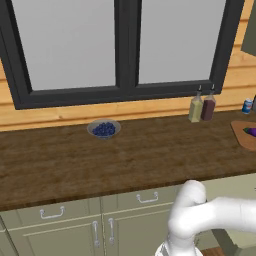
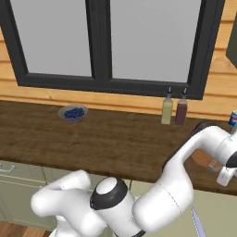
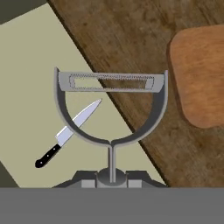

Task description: Place the appropriate cutting tool for cutting the eggplant skin on the cutting board.

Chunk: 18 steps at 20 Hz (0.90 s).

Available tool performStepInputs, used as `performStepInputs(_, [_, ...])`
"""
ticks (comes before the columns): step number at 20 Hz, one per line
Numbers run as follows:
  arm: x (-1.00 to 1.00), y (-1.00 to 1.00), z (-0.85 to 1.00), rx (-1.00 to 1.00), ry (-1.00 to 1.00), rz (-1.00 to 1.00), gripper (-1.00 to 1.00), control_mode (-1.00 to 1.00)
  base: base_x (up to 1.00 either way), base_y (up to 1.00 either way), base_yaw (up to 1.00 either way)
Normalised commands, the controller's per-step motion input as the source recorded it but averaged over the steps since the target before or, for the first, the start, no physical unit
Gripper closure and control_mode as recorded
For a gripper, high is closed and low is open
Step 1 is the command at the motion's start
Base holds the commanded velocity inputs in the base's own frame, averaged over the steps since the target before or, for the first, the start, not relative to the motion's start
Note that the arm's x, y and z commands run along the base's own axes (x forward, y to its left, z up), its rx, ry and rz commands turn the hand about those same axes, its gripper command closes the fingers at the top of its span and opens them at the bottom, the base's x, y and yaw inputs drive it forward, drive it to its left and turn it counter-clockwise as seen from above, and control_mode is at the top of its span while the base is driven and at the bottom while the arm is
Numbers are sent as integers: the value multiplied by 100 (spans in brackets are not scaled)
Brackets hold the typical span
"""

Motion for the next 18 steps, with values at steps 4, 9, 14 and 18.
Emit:
performStepInputs(4, [69, 1, -5, 0, 0, 8, 100, -100, 0, 0, 0])
performStepInputs(9, [70, 0, -25, 0, 0, 8, 100, -100, 0, 0, 0])
performStepInputs(14, [43, 0, -51, 0, -2, 8, 100, -100, 0, 0, 0])
performStepInputs(18, [54, 0, -29, 0, 0, 5, 100, -100, 0, 0, 0])
